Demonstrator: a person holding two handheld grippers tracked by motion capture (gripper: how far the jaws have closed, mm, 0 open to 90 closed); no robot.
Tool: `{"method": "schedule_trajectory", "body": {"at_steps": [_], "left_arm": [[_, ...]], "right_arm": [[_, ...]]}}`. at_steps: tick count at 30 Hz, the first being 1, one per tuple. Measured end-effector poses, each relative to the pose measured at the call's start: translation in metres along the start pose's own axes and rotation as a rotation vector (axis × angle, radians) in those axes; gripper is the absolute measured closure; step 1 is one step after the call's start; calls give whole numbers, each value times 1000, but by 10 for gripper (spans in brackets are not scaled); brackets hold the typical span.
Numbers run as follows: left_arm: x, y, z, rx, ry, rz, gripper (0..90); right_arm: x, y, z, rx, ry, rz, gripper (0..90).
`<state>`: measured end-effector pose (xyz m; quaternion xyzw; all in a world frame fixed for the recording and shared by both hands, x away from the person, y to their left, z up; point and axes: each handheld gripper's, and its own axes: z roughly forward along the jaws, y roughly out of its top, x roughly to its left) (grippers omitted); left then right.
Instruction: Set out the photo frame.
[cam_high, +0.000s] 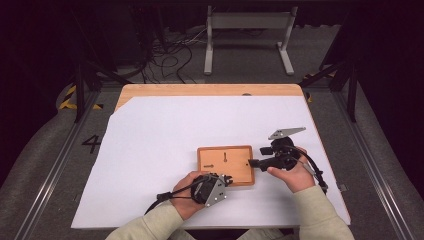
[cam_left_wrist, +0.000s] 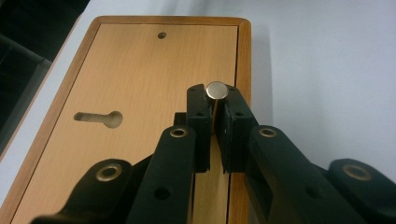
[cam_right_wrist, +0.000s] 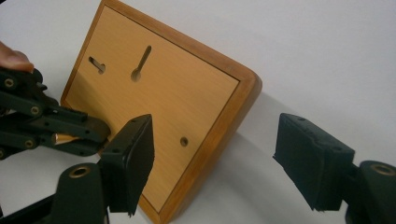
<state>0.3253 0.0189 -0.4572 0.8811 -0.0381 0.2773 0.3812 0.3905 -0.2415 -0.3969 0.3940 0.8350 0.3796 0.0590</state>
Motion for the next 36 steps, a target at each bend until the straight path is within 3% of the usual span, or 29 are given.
{"method": "schedule_trajectory", "body": {"at_steps": [6, 13, 15, 21, 22, 24, 26, 28, 29, 31, 33, 35, 36], "left_arm": [[0, 0, 0, 0, -5, -3, 842], [0, -1, -1, 2, -6, -5, 843], [1, -2, 0, -9, -18, -27, 842], [2, -2, -1, -6, -33, -42, 839], [4, -2, -2, -9, -52, -62, 836], [7, -4, -5, -2, -113, -115, 706], [11, -9, -13, -1, -128, -147, 621], [17, -14, -23, -21, -153, -212, 561], [17, -14, -23, -21, -153, -212, 537], [25, -25, -39, -36, -176, -290, 504], [27, -29, -42, -41, -167, -292, 486], [31, -39, -55, -44, -150, -337, 486], [35, -47, -64, -67, -120, -359, 488]], "right_arm": [[-5, 11, 28, 65, 68, 27, 250], [-3, 14, 49, 104, 91, 26, 206], [-2, 14, 54, 118, 104, 36, 190], [-5, 14, 53, 114, 116, 49, 232], [-5, 14, 52, 113, 120, 51, 235], [-5, 14, 52, 114, 114, 46, 234], [-4, 14, 51, 112, 110, 40, 235], [-4, 14, 51, 113, 110, 33, 240], [-3, 14, 50, 112, 109, 29, 241], [-3, 15, 49, 113, 106, 18, 249], [-1, 15, 47, 112, 101, 8, 256], [0, 15, 46, 109, 98, 2, 264], [1, 15, 43, 104, 95, -8, 282]]}}
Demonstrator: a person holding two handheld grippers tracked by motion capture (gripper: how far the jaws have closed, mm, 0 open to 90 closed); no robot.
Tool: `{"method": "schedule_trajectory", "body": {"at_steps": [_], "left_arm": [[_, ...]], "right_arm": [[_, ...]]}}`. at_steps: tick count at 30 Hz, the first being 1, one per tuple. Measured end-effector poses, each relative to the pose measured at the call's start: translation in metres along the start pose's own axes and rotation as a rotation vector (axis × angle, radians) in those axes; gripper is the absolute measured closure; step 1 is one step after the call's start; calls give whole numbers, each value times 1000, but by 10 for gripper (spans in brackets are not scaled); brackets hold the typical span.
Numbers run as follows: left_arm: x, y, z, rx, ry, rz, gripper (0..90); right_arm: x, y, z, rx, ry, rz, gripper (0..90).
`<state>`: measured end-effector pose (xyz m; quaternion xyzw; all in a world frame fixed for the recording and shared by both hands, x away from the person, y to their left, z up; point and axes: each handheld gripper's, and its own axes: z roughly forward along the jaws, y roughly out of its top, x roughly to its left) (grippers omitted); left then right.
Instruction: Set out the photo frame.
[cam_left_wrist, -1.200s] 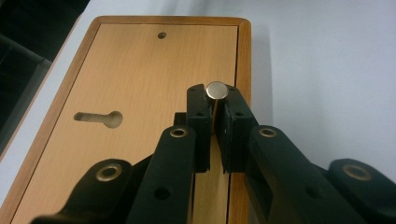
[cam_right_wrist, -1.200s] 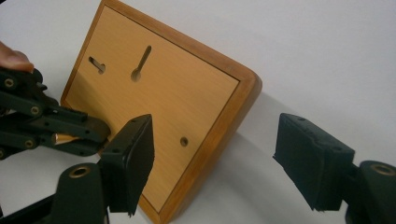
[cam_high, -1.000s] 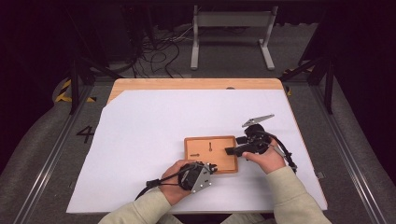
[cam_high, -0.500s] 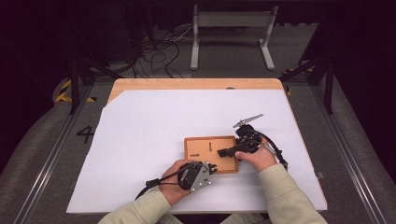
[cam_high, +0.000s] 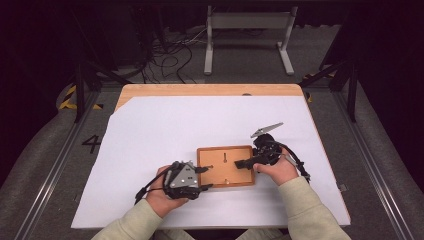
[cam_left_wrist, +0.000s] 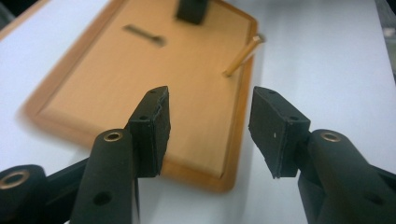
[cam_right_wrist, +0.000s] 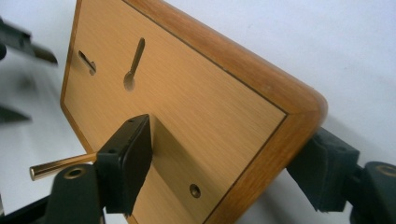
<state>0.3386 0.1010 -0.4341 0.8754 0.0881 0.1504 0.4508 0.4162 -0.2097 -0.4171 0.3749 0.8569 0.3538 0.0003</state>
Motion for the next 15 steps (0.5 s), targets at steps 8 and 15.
{"method": "schedule_trajectory", "body": {"at_steps": [8, 15], "left_arm": [[21, -20, -33, -68, 88, -118, 497], [32, -31, -37, -63, 120, -178, 500]], "right_arm": [[10, -4, -13, -20, -26, -59, 350], [21, -9, -26, -36, -58, -138, 413]]}}
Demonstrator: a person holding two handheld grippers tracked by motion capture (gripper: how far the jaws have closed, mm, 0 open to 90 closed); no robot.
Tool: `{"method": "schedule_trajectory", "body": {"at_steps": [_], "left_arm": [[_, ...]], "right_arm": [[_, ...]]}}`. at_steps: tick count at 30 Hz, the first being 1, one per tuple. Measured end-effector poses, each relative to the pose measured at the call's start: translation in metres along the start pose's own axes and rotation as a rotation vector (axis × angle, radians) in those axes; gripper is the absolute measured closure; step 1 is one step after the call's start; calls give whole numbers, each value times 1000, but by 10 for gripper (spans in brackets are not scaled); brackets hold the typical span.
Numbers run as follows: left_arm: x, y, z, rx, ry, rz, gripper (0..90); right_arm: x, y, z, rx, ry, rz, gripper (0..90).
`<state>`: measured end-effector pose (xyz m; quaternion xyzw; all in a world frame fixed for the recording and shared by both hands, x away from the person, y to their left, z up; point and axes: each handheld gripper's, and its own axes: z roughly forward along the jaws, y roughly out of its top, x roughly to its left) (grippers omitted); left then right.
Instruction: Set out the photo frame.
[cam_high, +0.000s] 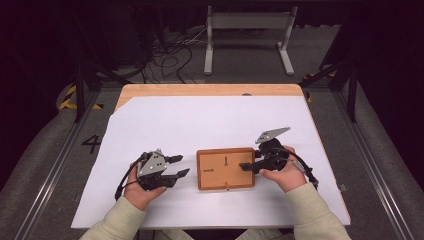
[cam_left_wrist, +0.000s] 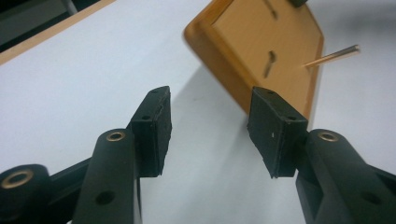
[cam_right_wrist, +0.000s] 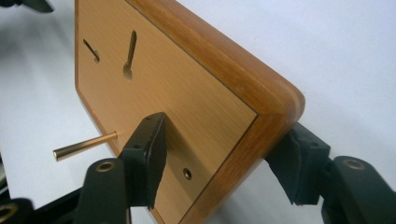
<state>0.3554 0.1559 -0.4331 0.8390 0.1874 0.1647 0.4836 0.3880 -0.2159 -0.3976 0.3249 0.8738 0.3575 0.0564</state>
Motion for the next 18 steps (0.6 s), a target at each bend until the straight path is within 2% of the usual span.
{"method": "schedule_trajectory", "body": {"at_steps": [3, 4, 7, 9, 14, 18], "left_arm": [[3, -1, -1, 1, 9, -9, 502], [3, -2, -1, 5, 10, -17, 504], [5, -3, 0, 12, 10, -23, 505], [6, -3, 1, 14, 10, -30, 504], [8, -4, 1, 14, 6, -43, 498], [10, -6, 2, 26, 8, -61, 487]], "right_arm": [[6, -3, -5, -2, -17, -41, 432], [10, -6, -9, -8, -24, -67, 450], [13, -9, -12, -15, -30, -93, 469], [19, -11, -17, -20, -37, -127, 495], [31, -16, -27, -10, -55, -204, 537], [39, -20, -33, -11, -59, -227, 567]]}}
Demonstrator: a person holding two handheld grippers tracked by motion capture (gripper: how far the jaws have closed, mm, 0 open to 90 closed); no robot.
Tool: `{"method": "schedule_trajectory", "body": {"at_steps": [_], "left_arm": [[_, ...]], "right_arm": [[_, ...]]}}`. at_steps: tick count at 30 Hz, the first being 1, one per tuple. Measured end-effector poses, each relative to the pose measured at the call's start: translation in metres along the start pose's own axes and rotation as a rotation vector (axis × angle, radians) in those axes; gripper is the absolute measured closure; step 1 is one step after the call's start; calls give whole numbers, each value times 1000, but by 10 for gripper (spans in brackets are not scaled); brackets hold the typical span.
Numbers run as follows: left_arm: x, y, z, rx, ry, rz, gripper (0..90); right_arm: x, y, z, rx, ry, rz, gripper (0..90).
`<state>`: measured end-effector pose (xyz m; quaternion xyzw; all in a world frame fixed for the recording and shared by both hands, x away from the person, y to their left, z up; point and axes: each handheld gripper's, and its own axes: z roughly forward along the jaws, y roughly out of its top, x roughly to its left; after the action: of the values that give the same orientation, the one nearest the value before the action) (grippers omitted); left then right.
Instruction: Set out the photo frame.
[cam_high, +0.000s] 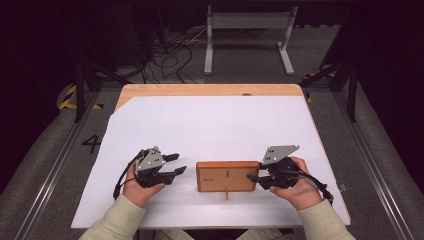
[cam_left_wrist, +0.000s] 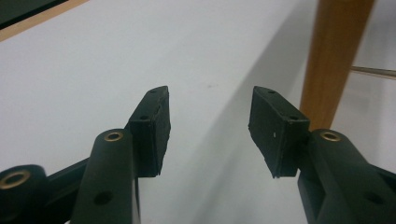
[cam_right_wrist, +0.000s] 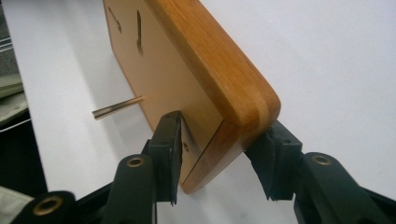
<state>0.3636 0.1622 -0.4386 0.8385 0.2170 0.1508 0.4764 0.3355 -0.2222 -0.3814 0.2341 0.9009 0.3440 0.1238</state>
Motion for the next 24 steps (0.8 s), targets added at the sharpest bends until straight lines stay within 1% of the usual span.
{"method": "schedule_trajectory", "body": {"at_steps": [4, 5, 6, 7, 8, 9, 13, 14, 15, 18, 24], "left_arm": [[3, -1, -1, -4, 10, -22, 477], [3, -1, -1, -4, 10, -22, 470], [4, -1, -1, -1, 13, -39, 463], [4, -1, -1, -1, 13, -39, 460], [6, -2, -2, 4, 14, -55, 454], [6, -2, -2, 4, 14, -55, 451], [8, -3, -1, 9, 11, -79, 440], [8, -3, -1, 11, 10, -75, 434], [8, -3, 0, 11, 9, -80, 432], [9, -3, 0, 14, 7, -80, 431], [9, -4, 0, 16, 3, -83, 430]], "right_arm": [[5, -4, -5, 1, 21, 0, 592], [5, -4, -5, 1, 21, 0, 592], [8, -6, -5, 17, 39, -4, 586], [10, -7, -5, 19, 44, -3, 587], [11, -8, -4, 27, 44, -5, 586], [11, -8, -4, 27, 44, -5, 586], [14, -10, -3, 63, 40, -17, 554], [15, -10, -3, 68, 39, -14, 549], [15, -11, -3, 70, 41, -11, 536], [15, -12, -4, 71, 43, -11, 531], [14, -15, -7, 67, 38, 5, 522]]}}
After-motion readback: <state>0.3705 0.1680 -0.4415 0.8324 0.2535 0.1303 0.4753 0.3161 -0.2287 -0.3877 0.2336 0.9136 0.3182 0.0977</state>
